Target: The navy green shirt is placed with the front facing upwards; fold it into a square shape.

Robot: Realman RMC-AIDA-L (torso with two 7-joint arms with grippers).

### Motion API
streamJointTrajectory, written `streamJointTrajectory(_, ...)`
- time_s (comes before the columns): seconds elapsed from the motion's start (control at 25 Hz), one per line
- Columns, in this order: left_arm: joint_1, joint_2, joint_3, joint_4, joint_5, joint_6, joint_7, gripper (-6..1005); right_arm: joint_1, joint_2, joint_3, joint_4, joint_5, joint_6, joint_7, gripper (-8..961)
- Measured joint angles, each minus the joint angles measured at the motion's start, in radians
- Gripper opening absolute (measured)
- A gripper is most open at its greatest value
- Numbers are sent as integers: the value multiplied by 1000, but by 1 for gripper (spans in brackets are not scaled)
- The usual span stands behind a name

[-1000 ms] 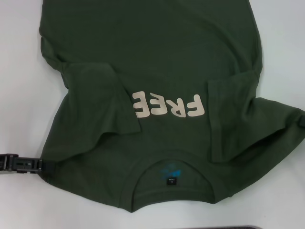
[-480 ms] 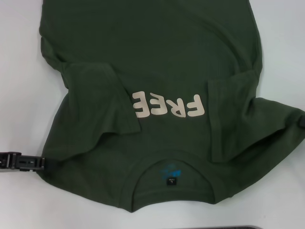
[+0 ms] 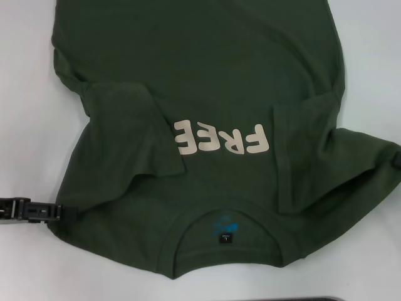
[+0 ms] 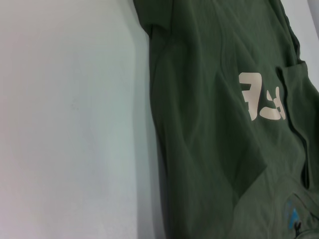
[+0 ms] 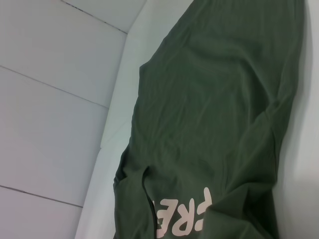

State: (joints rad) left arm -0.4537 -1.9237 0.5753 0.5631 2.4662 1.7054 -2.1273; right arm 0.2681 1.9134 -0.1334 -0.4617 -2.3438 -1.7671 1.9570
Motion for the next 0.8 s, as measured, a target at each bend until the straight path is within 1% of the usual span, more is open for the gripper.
streamJointTrajectory(0.16,-5,-3,-1,3,25,-33,-14,653,2,-1,0,0,1,-1,6,8)
streamJointTrajectory(0.48,-7,-1,-4,2,39,-68,-28,594,5,-2,0,0,3,-4,8,9)
streamJointTrajectory(0.8,-14,3,-5,1,42,-59,-30,301,6,-2,0,0,3,-4,8,9)
